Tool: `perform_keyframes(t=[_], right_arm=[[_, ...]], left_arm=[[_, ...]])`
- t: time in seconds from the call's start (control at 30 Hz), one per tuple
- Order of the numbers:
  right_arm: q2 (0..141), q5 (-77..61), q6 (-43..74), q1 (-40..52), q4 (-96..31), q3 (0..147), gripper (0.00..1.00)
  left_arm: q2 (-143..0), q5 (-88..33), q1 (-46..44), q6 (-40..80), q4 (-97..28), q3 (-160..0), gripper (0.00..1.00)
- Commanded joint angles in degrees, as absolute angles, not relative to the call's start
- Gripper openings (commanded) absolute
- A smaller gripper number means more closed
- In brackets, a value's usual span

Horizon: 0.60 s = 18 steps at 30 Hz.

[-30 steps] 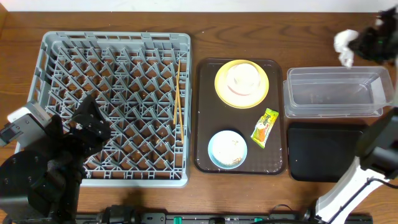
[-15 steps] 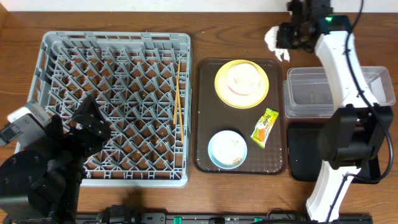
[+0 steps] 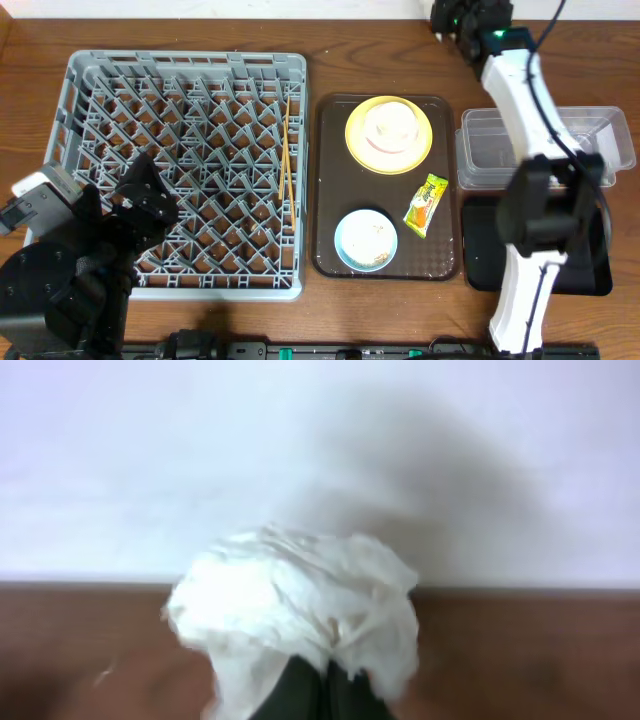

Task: Sort waste into correct bins and load items into the dishwasher rack
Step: 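Carry the white tissue with the right gripper toward the back edge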

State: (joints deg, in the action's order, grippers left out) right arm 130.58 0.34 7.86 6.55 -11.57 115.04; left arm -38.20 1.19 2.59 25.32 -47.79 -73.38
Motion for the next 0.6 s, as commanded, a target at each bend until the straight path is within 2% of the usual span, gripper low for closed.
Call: perform_keyframes(t=[0.0,0.13,0.4,0.47,0.57], right_arm=[[140.53,5.1,2.98,6.28,-4.49,114.63,0.01],[144.46,5.48,2.68,6.42,2.04,114.63,0.01],[144.46,9.21,-0.93,6.22,3.68,114.63,0.02],[144.46,9.21,-1.87,6.22,3.66,114.63,0.16],[144.33,9.21,-2.44,6.24,4.08,114.63,0.22]], left_arm=[[-38.09,0.6,2.94,24.97,-47.77,-74.13,0.89],[-38.11,0.6,2.94,24.97,-47.77,-74.13,0.89],[-38.09,0.6,2.94,24.97,-47.77,-74.13,0.89],[-38.09,0.6,2.94,24.97,-47.77,-74.13,0.89],[-38.11,0.6,2.94,24.97,-47.79,-74.13,0.89]])
